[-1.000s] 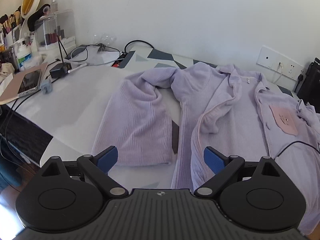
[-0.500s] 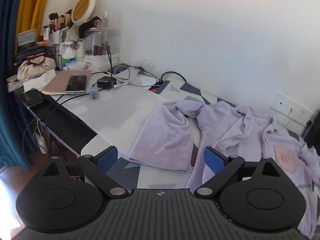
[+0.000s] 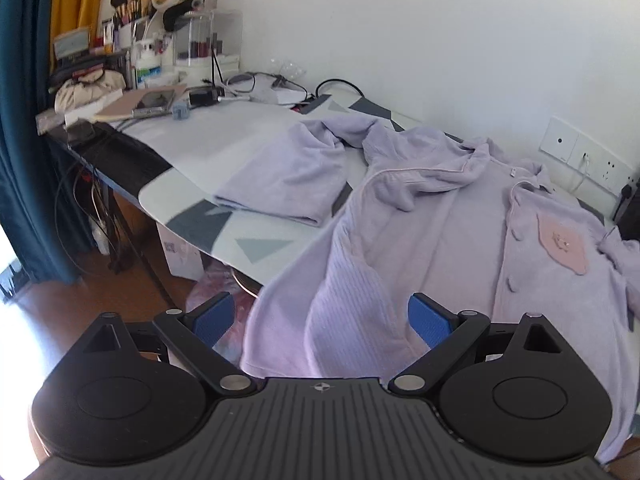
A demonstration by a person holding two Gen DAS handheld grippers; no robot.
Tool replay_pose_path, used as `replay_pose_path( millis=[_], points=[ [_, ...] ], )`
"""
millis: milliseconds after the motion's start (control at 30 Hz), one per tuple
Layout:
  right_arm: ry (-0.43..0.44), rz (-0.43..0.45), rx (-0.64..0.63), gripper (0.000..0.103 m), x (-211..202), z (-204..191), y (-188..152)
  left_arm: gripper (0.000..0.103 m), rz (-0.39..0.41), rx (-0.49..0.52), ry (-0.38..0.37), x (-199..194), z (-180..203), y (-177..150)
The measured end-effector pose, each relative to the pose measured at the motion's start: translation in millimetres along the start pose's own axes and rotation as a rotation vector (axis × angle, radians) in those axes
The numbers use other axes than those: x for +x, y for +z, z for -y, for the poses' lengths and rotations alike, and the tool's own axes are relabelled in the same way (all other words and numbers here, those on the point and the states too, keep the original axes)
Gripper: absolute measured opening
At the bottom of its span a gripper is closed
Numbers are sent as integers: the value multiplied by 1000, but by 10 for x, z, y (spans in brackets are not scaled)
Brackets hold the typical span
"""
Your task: Fold clothes
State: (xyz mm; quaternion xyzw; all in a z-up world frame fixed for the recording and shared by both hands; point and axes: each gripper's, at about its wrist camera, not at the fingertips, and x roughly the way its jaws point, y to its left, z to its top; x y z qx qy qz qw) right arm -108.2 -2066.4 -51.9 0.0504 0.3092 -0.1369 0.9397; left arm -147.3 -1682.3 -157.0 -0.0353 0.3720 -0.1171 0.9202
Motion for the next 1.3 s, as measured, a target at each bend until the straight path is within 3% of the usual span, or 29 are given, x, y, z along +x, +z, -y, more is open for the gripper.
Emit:
replay_pose_path(
  millis=[133,333,500,700,867,1000,1100,1233,1300],
  points=[
    [-22,72,-7,102,3,70,237,100,-4,-35,1,21,123,51],
    [12,118,48,102,160,-17,746,102,-21,45,-61,305,271,121],
    [52,70,24,102,438,-260,941,102,-30,-38,-87,596,186,180],
    [104,-11,-4,102,934,-682,998,102,-76,20,-51,852,281,152],
    [159,-85,-27,102,1541,-1143,1051,96,-114,67,13,943,378,38],
    [218,-143,-32,102,2066,-1548,1106,73,-151,51,113,945,335,-48],
    [270,-185,-21,102,2502,-1967,1153,61,-166,4,134,909,278,-73],
    [328,-237,-19,102,3071,-2585,1112,26,-173,-11,166,847,296,-65],
    [353,-256,-39,102,3320,-2902,1042,20,-173,-49,168,805,289,-51]
  ],
)
